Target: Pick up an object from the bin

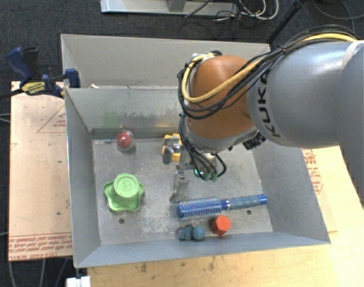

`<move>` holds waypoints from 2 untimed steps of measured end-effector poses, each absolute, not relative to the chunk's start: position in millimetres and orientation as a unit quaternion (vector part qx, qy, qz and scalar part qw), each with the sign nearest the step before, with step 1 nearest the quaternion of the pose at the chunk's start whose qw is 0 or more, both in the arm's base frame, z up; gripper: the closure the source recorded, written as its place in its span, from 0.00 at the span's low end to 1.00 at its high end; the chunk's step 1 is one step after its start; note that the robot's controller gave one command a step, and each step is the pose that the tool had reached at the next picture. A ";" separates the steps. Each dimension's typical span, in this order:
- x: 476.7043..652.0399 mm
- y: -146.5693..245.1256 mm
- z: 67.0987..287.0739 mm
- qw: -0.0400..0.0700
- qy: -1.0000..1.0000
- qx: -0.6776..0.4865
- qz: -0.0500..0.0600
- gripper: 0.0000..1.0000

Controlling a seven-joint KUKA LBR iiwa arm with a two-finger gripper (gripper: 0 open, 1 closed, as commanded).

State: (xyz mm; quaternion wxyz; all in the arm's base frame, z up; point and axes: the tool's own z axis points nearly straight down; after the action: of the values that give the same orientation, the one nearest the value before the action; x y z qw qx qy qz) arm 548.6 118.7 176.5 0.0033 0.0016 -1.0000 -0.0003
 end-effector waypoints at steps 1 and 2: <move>522.6 53.5 118.3 0.003 -0.990 0.139 0.001 0.00; 514.5 51.2 68.7 0.001 -0.963 0.270 -0.001 0.00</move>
Offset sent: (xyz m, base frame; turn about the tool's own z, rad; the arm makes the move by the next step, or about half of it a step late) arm -0.0250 -0.0630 -0.0558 -0.2800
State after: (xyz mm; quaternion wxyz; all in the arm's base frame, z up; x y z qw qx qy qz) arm 514.5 51.2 68.7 0.0011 0.2700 -0.9629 -0.0007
